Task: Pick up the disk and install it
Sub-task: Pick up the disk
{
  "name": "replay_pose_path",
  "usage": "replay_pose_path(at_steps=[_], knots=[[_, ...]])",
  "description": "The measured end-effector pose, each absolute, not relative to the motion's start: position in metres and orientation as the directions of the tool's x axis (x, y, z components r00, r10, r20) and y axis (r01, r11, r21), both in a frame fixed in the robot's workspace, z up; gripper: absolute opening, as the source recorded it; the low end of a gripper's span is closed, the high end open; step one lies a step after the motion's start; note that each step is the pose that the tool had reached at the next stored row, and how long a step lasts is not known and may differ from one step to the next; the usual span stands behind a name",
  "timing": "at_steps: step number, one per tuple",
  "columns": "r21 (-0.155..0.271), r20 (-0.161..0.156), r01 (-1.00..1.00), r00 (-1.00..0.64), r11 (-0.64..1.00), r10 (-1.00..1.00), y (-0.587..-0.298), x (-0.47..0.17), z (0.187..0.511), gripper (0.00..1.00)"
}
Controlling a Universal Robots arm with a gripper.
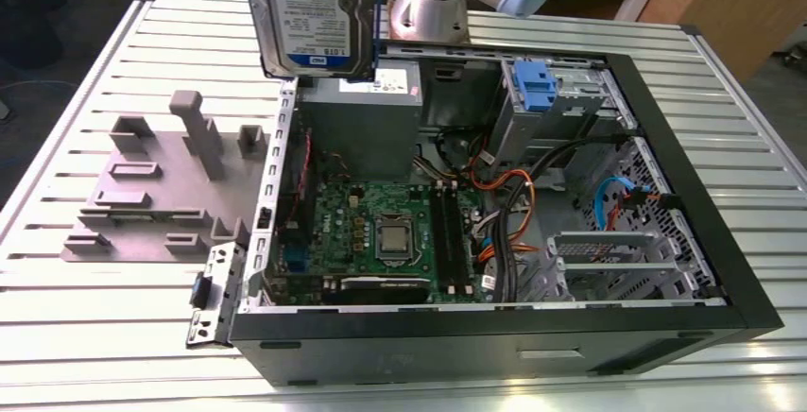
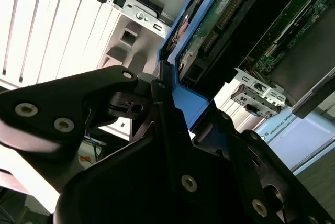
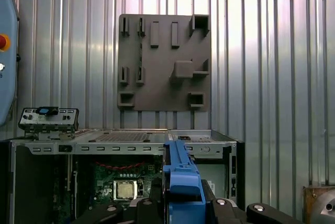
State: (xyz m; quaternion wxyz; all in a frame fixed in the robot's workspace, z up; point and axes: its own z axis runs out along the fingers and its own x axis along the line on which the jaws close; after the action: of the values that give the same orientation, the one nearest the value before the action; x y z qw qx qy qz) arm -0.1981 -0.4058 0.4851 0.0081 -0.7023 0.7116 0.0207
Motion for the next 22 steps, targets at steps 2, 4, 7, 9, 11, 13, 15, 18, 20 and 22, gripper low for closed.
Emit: replay_pose_path(at_steps=[2, 4, 7, 9, 11, 13, 15, 18, 20, 22], knots=[[0.018, -0.04, -1.0, -0.014, 0.013, -0.999, -0.4059, -0.1965, 0.4852, 0.36], [0.018, -0.04, -1.0, -0.014, 0.013, -0.999, -0.4059, -0.1956, 0.4852, 0.36], [0.018, -0.04, -1.0, -0.014, 0.013, -0.999, -0.4058, -0.1949, 0.4852, 0.36], [0.018, -0.04, -1.0, -0.014, 0.013, -0.999, -0.4059, -0.1942, 0.4851, 0.36], [0.018, -0.04, -1.0, -0.014, 0.013, -0.999, -0.4059, -0.1936, 0.4851, 0.36], [0.018, -0.041, -1.0, -0.014, 0.013, -0.999, -0.4059, -0.1932, 0.4851, 0.36], [0.018, -0.04, -1.0, -0.014, 0.013, -0.999, -0.4059, -0.1926, 0.4851, 0.36], [0.018, -0.041, -1.0, -0.013, 0.013, -0.999, -0.4059, -0.1914, 0.4851, 0.36], [0.018, -0.04, -1.0, -0.014, 0.013, -0.999, -0.4059, -0.1908, 0.4851, 0.36], [0.018, -0.04, -1.0, -0.014, 0.013, -0.999, -0.4059, -0.1901, 0.4852, 0.36]])
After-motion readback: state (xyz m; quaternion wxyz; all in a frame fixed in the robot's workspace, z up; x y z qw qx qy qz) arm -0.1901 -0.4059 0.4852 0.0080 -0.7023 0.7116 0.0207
